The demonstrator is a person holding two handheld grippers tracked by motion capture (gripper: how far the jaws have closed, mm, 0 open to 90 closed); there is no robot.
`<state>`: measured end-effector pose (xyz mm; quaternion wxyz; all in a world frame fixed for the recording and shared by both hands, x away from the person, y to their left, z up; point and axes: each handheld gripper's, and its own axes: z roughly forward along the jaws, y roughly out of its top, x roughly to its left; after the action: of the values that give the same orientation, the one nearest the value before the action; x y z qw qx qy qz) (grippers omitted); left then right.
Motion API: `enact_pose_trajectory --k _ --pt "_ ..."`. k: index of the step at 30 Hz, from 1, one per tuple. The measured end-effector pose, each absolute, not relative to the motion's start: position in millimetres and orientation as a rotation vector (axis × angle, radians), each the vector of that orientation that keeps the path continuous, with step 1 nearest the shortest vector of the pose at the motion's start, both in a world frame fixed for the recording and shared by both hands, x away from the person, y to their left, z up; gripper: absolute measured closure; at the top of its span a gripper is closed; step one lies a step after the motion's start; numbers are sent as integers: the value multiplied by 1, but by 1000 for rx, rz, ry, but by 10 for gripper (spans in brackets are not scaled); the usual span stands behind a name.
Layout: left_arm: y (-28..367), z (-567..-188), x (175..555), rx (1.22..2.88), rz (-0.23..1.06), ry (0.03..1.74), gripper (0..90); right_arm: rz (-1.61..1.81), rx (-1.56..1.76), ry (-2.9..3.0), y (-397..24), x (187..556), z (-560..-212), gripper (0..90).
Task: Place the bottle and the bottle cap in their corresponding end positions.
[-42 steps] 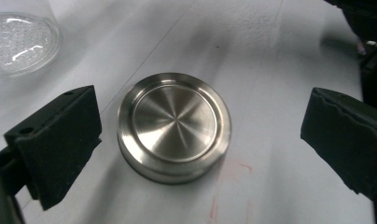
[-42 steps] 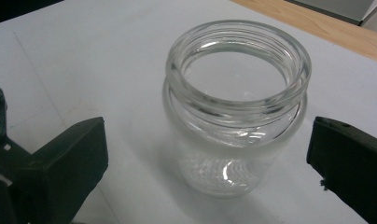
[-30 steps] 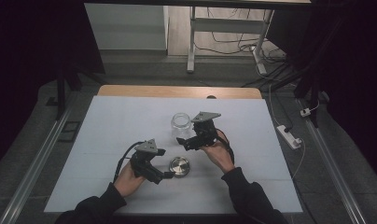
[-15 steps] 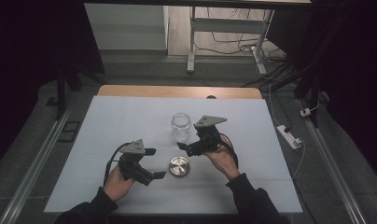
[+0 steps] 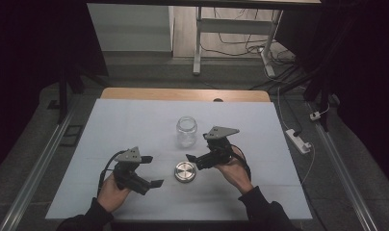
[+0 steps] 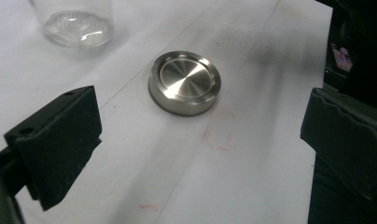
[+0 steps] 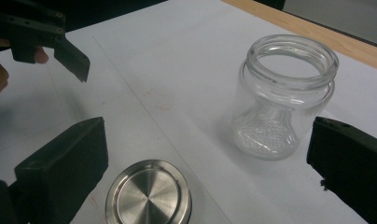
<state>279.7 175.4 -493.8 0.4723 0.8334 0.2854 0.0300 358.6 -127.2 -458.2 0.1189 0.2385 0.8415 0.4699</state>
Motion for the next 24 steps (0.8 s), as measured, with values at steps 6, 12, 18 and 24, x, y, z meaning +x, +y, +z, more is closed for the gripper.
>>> enact_pose_trajectory --k 6,12,18,24 --pt "187 -493 272 2036 80 731 0 1362 704 2469 -133 349 -459 0" --pt "198 -493 265 2037 95 760 0 1349 713 2466 -141 341 -460 0" --pt "206 -493 259 2034 116 780 0 1332 725 2465 -152 333 -462 0" --pt "220 -495 250 2024 138 814 0 1316 750 2456 -168 324 -465 0"
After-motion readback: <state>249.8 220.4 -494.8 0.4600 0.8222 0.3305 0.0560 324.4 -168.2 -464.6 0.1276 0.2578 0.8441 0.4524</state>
